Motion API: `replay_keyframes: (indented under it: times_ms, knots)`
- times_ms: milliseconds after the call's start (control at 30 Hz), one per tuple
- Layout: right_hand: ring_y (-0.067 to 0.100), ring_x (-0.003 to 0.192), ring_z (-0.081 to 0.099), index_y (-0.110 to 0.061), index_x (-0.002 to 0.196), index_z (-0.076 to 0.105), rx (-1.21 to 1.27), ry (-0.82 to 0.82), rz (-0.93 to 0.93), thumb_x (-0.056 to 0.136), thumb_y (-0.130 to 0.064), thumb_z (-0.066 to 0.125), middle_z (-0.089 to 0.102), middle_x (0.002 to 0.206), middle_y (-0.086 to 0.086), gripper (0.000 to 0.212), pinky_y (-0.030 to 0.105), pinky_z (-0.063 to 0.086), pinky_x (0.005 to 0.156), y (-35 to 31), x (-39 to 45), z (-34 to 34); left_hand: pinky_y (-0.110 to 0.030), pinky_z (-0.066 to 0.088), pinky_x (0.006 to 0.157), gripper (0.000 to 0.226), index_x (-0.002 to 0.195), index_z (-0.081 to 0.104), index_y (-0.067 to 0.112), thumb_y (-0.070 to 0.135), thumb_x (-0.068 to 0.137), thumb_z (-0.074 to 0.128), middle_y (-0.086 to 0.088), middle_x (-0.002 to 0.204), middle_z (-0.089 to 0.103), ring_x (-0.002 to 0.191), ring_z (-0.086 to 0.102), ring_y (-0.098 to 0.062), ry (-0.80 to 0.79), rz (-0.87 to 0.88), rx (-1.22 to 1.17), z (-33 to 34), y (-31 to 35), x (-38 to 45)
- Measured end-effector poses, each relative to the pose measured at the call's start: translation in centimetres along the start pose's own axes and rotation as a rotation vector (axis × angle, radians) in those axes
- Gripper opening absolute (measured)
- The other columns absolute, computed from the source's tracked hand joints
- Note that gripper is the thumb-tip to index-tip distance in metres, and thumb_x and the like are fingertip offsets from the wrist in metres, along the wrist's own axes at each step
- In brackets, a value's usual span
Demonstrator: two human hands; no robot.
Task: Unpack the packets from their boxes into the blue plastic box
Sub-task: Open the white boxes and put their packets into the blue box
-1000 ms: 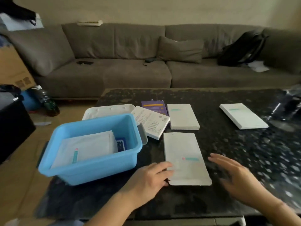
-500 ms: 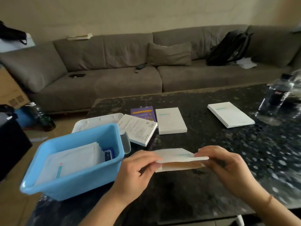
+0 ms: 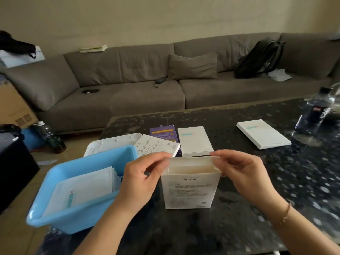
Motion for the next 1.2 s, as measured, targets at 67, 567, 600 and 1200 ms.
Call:
replay_keyframes:
  times_ms: [67,567,600,1200]
  knots:
    - [0.011,0.084,0.071,-0.034,0.101,0.075,-0.054,-0.068,-0.041,0.088,-0.024,0.067,0.076,0.09,-0.011,0.019,0.021,0.055,0.069,-0.2,-0.5,0.2,-0.008,0.052,0.078,0.022,0.107,0.069,0.025,0.02,0.086,0.066,0.03,0.101,0.066,0.098,0.064,0.005,0.028,0.036,0.048,-0.3,-0.5,-0.4]
    - [0.01,0.091,0.071,-0.032,0.084,0.074,-0.046,-0.126,-0.094,0.078,-0.022,0.072,0.075,0.094,-0.012,0.012,0.024,0.057,0.073,-1.7,-0.2,1.2,-0.014,0.054,0.088,0.017,0.103,0.062,0.011,0.027,0.097,0.06,-0.003,0.105,0.066,0.101,0.061,-0.008,-0.008,0.434,0.17,-0.2,-0.6,-1.7]
    - [0.009,0.093,0.07,-0.033,0.083,0.074,-0.073,-0.127,-0.11,0.077,-0.023,0.071,0.075,0.096,-0.015,0.011,0.024,0.057,0.074,-1.8,-0.3,1.3,-0.014,0.054,0.088,0.016,0.102,0.062,0.012,0.027,0.097,0.06,-0.001,0.108,0.063,0.104,0.059,-0.007,-0.023,0.411,0.16,-0.1,-0.6,-1.7]
    - [0.016,0.085,0.068,-0.017,0.091,0.076,-0.745,-0.067,-0.768,0.089,-0.028,0.071,0.073,0.1,-0.006,0.012,0.033,0.055,0.064,-4.9,-0.4,5.4,-0.01,0.051,0.082,0.019,0.102,0.067,0.016,0.032,0.093,0.062,0.014,0.105,0.064,0.1,0.061,-0.003,-0.083,0.107,0.017,0.4,-1.1,-0.8]
Point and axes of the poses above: each hand's wrist, its own x-axis towards the middle knuckle, its own z-axis out of the palm, y = z × x, the point moved 6 cm from there along x, towards the middle knuckle
